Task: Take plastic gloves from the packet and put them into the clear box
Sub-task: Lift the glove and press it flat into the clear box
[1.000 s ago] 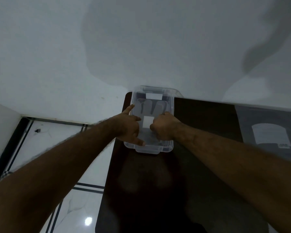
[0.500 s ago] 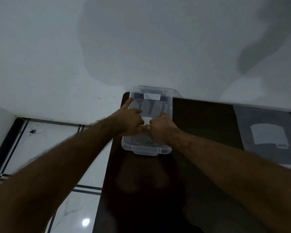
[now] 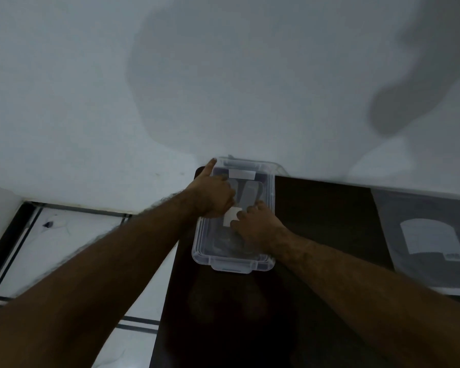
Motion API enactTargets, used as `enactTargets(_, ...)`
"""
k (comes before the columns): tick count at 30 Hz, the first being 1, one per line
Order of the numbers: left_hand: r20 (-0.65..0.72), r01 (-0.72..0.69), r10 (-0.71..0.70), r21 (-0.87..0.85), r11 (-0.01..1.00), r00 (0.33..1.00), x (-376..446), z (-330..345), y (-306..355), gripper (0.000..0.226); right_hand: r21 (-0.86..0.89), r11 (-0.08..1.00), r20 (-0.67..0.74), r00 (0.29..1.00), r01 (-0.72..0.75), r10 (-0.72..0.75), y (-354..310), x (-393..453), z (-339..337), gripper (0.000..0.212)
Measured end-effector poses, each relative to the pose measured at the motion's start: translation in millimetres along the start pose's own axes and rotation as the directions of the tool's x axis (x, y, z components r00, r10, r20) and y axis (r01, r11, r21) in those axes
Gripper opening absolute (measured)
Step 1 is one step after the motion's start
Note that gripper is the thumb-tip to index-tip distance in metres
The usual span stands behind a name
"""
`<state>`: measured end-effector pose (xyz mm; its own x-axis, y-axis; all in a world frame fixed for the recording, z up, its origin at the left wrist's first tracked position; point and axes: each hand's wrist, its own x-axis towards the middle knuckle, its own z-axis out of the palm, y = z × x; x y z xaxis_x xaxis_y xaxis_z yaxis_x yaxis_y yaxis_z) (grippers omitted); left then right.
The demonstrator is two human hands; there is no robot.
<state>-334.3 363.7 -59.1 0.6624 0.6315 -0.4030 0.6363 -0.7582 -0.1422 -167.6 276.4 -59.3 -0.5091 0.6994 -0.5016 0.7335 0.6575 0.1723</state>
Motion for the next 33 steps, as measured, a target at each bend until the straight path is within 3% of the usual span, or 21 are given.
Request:
enactTargets(7, 0.116, 0.032, -0.045, 0.114, 0.993, 0.992, 22, -3, -4, 0.044, -0.017, 0.996, -0.003, 0.997, 0.082, -0.082, -4, 1, 4, 0.052)
enactTargets(12, 0.087, 0.081, -0.091, 0.112, 0.99, 0.992, 18, 3, -2, 0.042, 0.022, 0.996, -0.012, 0.996, 0.09, -0.089, -1, 5, 5, 0.052)
enactTargets(16, 0.013, 0.112, -0.113, 0.06, 0.992, 0.994, 9, 5, 2, 0.04, 0.144, 0.989, -0.108, 0.993, -0.022, 0.038, 14, 16, 3, 0.05)
enactTargets(18, 0.043, 0.091, -0.095, 0.095, 0.991, 0.995, 3, 7, 9, 0.036, 0.197, 0.976, -0.112, 0.987, -0.091, 0.115, 27, 24, -1, 0.058)
enactTargets(20, 0.077, 0.061, -0.071, 0.124, 0.99, 0.995, -3, 10, 17, 0.035, 0.194, 0.97, -0.045, 0.986, -0.147, 0.158, 39, 35, -3, 0.06)
enactTargets(24, 0.122, 0.021, -0.039, 0.146, 0.989, 0.992, -12, 22, 34, 0.037, 0.185, 0.961, 0.028, 0.979, -0.204, 0.202, 50, 51, -7, 0.041)
enactTargets(33, 0.15, 0.081, -0.095, 0.098, 0.992, 0.984, -21, 23, 44, 0.04, 0.088, 0.967, -0.028, 0.969, -0.241, 0.244, 43, 32, -19, 0.042)
